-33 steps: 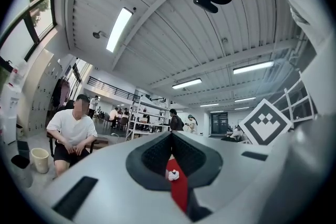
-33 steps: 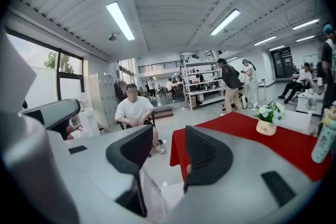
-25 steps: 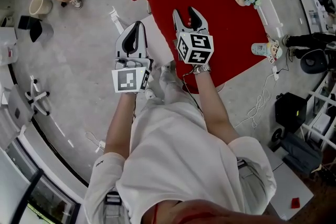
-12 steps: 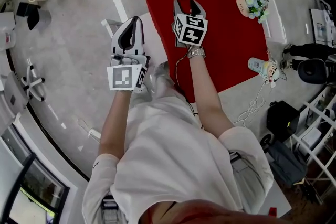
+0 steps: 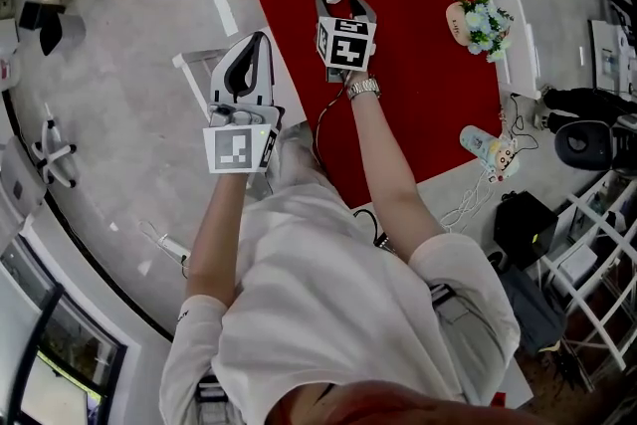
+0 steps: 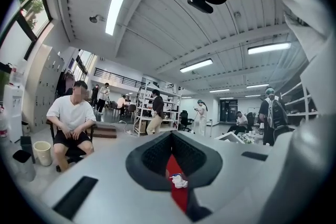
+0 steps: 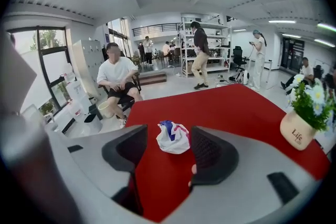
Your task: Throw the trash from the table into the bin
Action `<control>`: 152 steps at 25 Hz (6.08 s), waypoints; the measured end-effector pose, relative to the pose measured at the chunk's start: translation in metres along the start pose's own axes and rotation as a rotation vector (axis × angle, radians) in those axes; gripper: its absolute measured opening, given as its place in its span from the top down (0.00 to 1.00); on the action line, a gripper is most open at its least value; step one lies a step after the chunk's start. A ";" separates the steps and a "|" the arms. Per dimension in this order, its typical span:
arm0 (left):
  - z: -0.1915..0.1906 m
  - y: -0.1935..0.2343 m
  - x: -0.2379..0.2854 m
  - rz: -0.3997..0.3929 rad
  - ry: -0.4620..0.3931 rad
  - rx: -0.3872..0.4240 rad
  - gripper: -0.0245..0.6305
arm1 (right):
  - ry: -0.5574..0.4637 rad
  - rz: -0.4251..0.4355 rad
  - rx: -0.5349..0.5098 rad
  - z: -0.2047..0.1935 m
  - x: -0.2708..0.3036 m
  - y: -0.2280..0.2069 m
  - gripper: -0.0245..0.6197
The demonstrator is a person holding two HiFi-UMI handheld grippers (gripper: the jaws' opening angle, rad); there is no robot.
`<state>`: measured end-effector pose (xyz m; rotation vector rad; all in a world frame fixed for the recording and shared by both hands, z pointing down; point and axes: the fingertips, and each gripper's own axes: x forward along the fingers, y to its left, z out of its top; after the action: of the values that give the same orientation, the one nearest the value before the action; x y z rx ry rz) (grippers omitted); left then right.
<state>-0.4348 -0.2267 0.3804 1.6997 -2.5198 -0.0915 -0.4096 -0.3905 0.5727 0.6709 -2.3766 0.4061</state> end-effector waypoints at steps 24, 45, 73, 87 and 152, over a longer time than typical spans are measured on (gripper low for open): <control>-0.022 0.030 -0.011 0.070 0.033 -0.032 0.96 | 0.043 -0.011 0.016 -0.015 0.033 0.012 0.72; 0.024 0.052 -0.144 0.014 -0.090 -0.039 0.96 | -0.255 -0.019 -0.050 0.008 -0.147 0.127 0.72; 0.019 -0.081 -0.274 -0.364 -0.108 -0.110 0.96 | -0.516 -0.366 0.058 -0.100 -0.418 0.126 0.72; -0.012 -0.270 -0.286 -0.599 -0.051 -0.121 0.96 | -0.570 -0.593 0.180 -0.193 -0.553 0.002 0.72; -0.234 -0.497 -0.337 -0.654 0.079 -0.026 0.96 | -0.233 -0.500 0.369 -0.543 -0.522 -0.201 0.87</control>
<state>0.1757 -0.0987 0.5432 2.3801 -1.8015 -0.1007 0.3182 -0.1292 0.6701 1.5107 -2.2484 0.5710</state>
